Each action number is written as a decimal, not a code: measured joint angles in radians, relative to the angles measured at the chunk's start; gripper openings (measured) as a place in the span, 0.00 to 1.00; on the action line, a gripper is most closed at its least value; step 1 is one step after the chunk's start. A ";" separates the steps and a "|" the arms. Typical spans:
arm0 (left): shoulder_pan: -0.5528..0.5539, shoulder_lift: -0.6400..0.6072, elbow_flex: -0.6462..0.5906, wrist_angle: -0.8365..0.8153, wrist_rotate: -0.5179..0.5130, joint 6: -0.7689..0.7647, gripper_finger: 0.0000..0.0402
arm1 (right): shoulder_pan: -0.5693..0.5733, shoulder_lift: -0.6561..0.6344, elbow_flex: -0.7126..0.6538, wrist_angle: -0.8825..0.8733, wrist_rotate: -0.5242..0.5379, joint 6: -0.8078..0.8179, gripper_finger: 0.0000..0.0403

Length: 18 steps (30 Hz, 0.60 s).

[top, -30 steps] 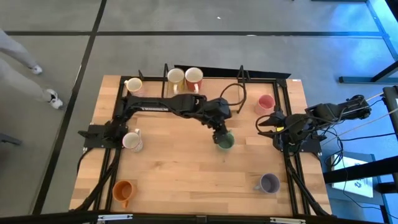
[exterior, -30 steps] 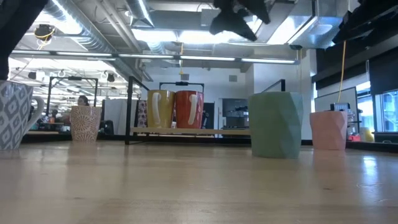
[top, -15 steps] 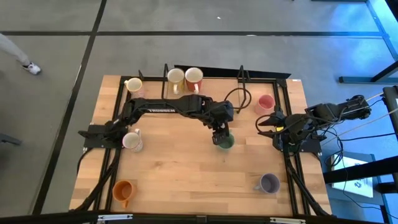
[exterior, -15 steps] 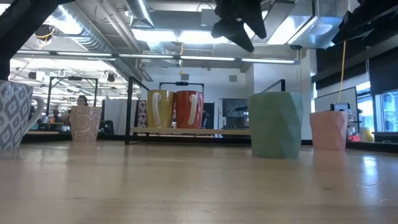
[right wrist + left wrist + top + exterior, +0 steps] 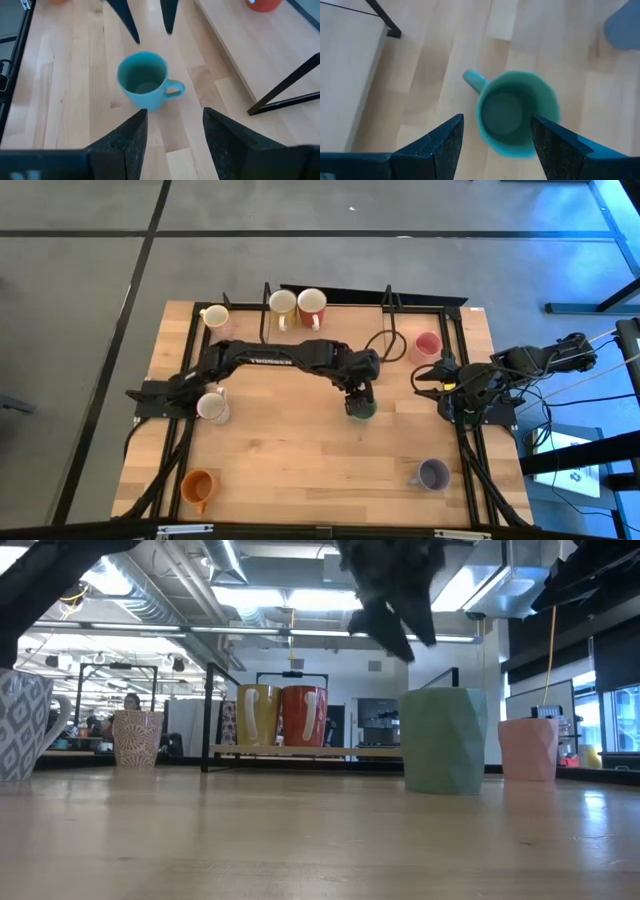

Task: Place coffee mugs
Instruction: Put the green mug on the shelf

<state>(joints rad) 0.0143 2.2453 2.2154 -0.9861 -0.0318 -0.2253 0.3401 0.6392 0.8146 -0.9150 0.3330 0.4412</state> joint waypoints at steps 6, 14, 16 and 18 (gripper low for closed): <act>0.003 0.061 0.000 0.011 -0.007 0.000 0.56 | 0.000 0.000 0.000 -0.001 0.017 0.000 0.45; 0.015 0.075 -0.051 0.075 -0.003 0.000 0.56 | 0.000 0.000 0.000 -0.001 0.019 0.000 0.45; 0.018 0.076 -0.064 0.092 0.008 0.000 0.56 | 0.000 0.000 0.000 -0.001 0.019 0.000 0.45; 0.018 0.071 -0.097 0.128 0.011 0.000 0.56 | 0.000 0.000 0.000 -0.001 0.019 0.000 0.45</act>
<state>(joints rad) 0.0322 2.3165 2.1180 -0.8580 -0.0208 -0.2249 0.3405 0.6388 0.8146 -0.9161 0.3523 0.4412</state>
